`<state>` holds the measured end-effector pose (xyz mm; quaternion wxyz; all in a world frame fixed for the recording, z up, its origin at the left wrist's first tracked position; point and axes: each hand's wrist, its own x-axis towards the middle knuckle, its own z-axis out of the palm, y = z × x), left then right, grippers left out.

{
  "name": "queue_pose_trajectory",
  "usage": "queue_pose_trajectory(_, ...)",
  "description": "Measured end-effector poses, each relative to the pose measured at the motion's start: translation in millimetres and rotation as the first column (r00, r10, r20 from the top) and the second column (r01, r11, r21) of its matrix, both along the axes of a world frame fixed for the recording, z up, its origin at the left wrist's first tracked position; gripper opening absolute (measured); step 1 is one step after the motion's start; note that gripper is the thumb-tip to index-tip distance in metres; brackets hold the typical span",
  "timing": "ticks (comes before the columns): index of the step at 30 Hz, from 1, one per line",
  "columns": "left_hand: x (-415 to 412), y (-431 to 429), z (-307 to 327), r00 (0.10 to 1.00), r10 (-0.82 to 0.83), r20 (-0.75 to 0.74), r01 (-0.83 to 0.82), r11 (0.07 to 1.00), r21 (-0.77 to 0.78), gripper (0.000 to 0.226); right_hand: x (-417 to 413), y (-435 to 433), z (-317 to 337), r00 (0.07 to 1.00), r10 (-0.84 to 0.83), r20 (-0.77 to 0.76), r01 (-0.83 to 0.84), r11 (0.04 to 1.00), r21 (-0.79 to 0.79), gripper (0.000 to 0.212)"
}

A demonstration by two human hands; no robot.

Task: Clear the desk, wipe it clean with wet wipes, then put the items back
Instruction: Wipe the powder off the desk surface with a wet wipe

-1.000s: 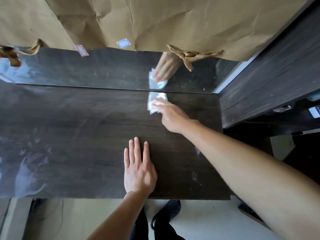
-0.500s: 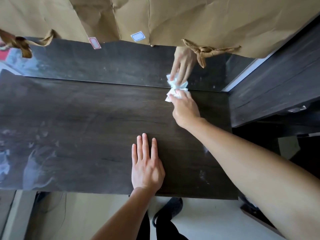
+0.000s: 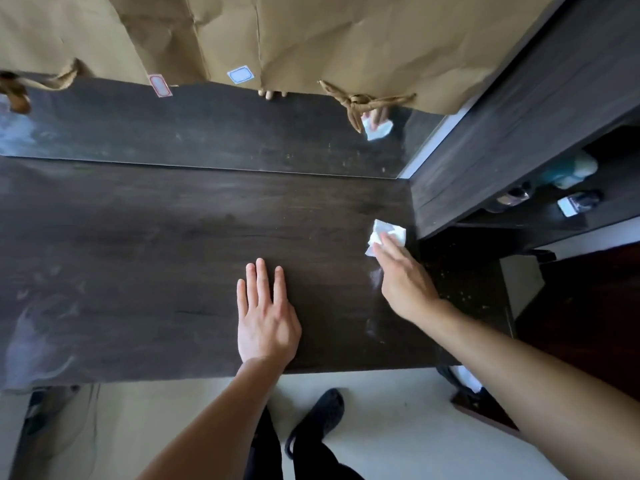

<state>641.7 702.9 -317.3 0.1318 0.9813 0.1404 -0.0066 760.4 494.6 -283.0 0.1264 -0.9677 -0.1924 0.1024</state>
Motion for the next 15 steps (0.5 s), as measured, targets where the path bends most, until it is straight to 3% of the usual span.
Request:
queue_pose_trajectory(3,0,-1,-1,1.0,0.006,0.011,-0.007,1.0,0.002,0.057,-86,-20,-2,0.962,0.272,-0.014,-0.272,0.962,0.007,0.059)
queue_pose_trajectory(5,0,-2,-2,1.0,0.011,0.009,-0.011,1.0,0.006,0.057,-102,-39,4,0.928,0.361,-0.09,-0.356,0.932,0.067,0.065)
queue_pose_trajectory(11,-1,-2,-4,1.0,0.015,0.012,-0.016,0.999,0.029,0.058,-1,-10,3,0.994,-0.108,-0.035,0.108,0.994,0.011,0.062)
queue_pose_trajectory(15,-3,2,-3,1.0,0.004,0.023,-0.004,1.0,0.006,0.057,-94,-5,-10,0.962,0.271,0.001,-0.269,0.955,0.124,0.069)
